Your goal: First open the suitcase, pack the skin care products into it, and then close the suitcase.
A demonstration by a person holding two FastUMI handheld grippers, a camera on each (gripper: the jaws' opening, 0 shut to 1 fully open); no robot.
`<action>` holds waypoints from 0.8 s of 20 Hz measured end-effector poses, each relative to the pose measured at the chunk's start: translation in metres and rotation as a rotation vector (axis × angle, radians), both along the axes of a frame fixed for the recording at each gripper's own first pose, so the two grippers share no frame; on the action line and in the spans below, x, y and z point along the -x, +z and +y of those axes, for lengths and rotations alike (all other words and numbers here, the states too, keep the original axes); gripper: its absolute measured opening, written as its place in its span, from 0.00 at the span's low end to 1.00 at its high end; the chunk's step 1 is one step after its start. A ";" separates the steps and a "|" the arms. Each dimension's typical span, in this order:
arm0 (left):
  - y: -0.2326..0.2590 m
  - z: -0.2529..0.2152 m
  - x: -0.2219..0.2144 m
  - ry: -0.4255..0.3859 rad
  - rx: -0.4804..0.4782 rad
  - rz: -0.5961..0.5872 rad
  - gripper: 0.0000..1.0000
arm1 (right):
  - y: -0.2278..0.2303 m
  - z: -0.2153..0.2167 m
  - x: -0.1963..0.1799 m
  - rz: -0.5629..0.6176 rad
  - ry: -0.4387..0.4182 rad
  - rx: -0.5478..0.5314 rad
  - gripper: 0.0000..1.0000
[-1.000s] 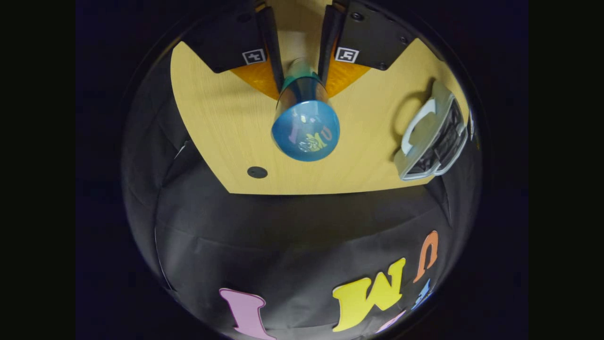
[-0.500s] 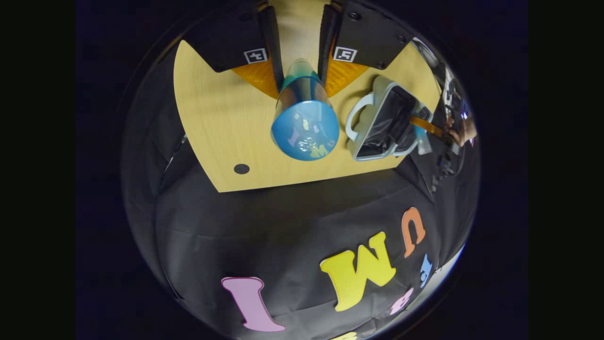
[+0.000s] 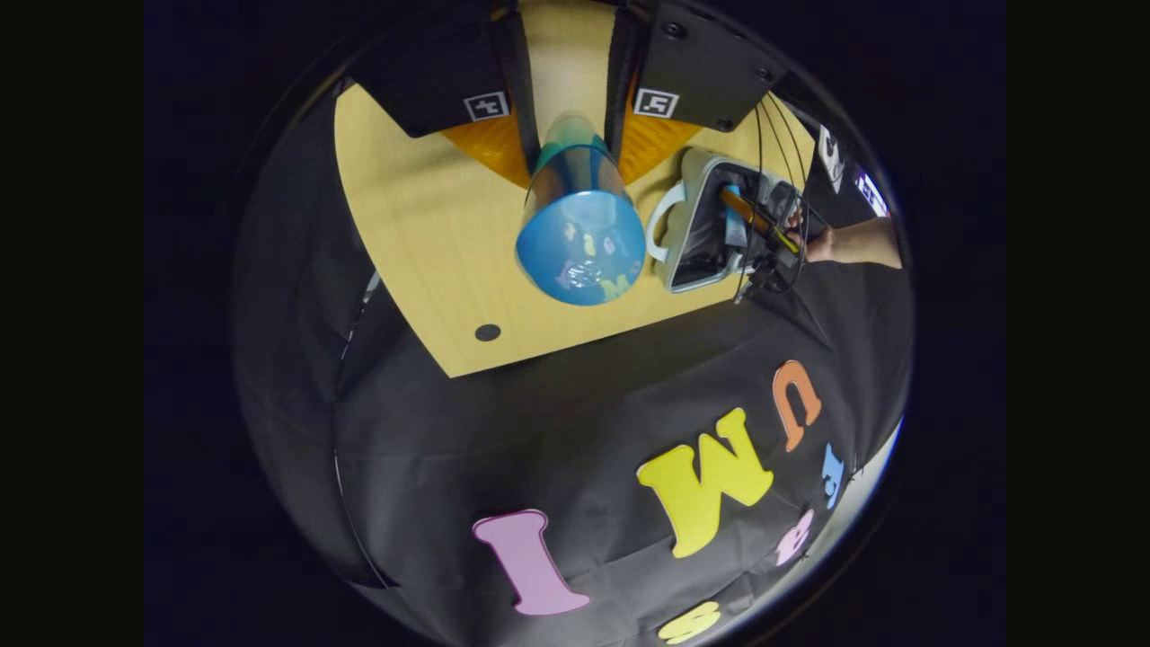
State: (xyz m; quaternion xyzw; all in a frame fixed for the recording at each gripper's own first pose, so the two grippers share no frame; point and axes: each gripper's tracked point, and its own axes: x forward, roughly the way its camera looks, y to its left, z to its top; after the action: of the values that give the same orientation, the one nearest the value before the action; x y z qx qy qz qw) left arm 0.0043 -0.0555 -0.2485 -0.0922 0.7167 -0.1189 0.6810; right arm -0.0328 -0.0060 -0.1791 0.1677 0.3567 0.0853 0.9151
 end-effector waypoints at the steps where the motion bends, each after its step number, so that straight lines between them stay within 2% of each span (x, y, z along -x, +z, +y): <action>1: -0.004 0.001 -0.001 -0.005 -0.020 0.016 0.36 | -0.001 0.000 0.001 0.003 -0.002 0.003 0.34; 2: -0.003 -0.001 -0.002 -0.008 -0.031 0.027 0.37 | -0.001 0.000 0.003 0.004 -0.001 0.007 0.34; 3: -0.003 0.000 -0.002 -0.016 -0.037 0.033 0.31 | 0.000 0.002 0.004 0.004 0.002 0.006 0.34; 4: -0.004 0.001 0.000 -0.015 -0.043 0.034 0.46 | 0.000 0.004 0.004 0.003 0.008 0.005 0.34; 5: -0.004 0.001 0.000 -0.010 -0.047 0.031 0.41 | 0.002 0.007 0.005 -0.001 0.014 0.004 0.34; 9: 0.002 0.004 0.003 0.014 -0.070 0.013 0.46 | 0.013 0.028 -0.003 -0.025 0.071 0.001 0.34; 10: 0.008 0.004 0.003 0.027 -0.062 -0.005 0.49 | 0.017 0.037 -0.007 -0.034 0.101 0.000 0.34; 11: 0.017 0.005 0.004 0.035 -0.059 -0.026 0.59 | 0.021 0.050 -0.009 -0.042 0.136 -0.005 0.34; 12: 0.025 0.005 0.006 0.041 -0.059 -0.058 0.62 | 0.025 0.064 -0.013 -0.046 0.173 -0.011 0.34; 13: 0.037 0.004 0.008 0.050 -0.055 -0.102 0.70 | 0.028 0.082 -0.018 -0.049 0.214 -0.022 0.34; 14: 0.051 0.003 0.008 0.065 -0.049 -0.167 0.67 | 0.032 0.101 -0.022 -0.045 0.262 -0.031 0.34; 15: 0.070 0.004 0.009 0.081 -0.040 -0.243 0.87 | 0.034 0.123 -0.027 -0.040 0.310 -0.039 0.34; 16: 0.088 0.003 0.012 0.102 -0.030 -0.327 0.92 | 0.035 0.144 -0.031 -0.026 0.359 -0.053 0.34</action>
State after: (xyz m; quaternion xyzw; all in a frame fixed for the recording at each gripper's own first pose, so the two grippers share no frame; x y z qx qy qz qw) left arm -0.0079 -0.0522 -0.1600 -0.0975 0.5925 -0.0870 0.7949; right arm -0.0019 0.1383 -0.1437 0.1242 0.3666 0.2589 0.8850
